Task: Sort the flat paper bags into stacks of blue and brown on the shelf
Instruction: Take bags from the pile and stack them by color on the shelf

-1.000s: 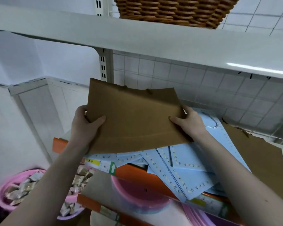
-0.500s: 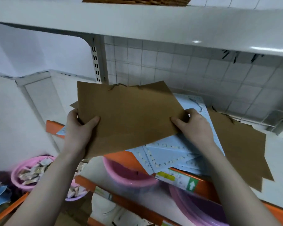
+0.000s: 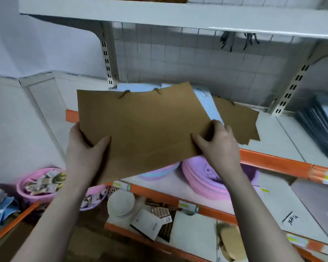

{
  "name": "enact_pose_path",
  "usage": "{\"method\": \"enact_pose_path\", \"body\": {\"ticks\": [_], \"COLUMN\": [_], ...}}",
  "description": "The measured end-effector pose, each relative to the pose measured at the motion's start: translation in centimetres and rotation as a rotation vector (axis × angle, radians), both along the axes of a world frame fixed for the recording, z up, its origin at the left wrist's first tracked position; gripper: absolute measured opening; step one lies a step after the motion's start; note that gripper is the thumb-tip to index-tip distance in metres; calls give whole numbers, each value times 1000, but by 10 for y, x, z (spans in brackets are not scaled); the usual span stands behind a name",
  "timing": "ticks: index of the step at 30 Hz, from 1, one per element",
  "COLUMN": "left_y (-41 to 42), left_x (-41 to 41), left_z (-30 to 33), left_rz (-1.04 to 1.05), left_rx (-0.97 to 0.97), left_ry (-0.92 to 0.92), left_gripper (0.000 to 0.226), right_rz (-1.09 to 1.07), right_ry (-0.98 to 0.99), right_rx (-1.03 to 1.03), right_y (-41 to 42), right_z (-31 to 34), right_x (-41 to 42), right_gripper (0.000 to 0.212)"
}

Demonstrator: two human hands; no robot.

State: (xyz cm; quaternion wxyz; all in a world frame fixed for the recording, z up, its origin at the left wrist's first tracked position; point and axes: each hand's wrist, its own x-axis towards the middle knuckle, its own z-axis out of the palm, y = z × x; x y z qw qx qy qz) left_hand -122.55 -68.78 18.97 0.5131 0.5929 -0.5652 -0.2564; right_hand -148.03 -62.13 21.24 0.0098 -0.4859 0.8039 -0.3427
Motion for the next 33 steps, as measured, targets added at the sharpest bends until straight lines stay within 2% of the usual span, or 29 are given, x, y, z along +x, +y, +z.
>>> {"method": "enact_pose_path", "body": {"ticks": [8, 14, 19, 28, 33], "left_y": [65, 113, 175, 330, 385], "left_x": [-27, -89, -185, -393, -482], "left_z": [2, 8, 14, 7, 9], "left_rz": [-103, -179, -259, -449, -494], "left_rx": [-27, -21, -64, -104, -72], "left_ry": [-218, -338, -444, -407, -427], "left_gripper": [41, 59, 71, 76, 77], "right_rz": [-142, -254, -381, -606, -649], "right_ry": [29, -1, -3, 32, 19], "right_rx": [-41, -64, -67, -59, -60], "right_y": [109, 181, 263, 451, 516], "right_z": [2, -2, -1, -2, -3], "right_x": [-4, -49, -121, -293, -371], "right_gripper": [62, 60, 63, 65, 60]}}
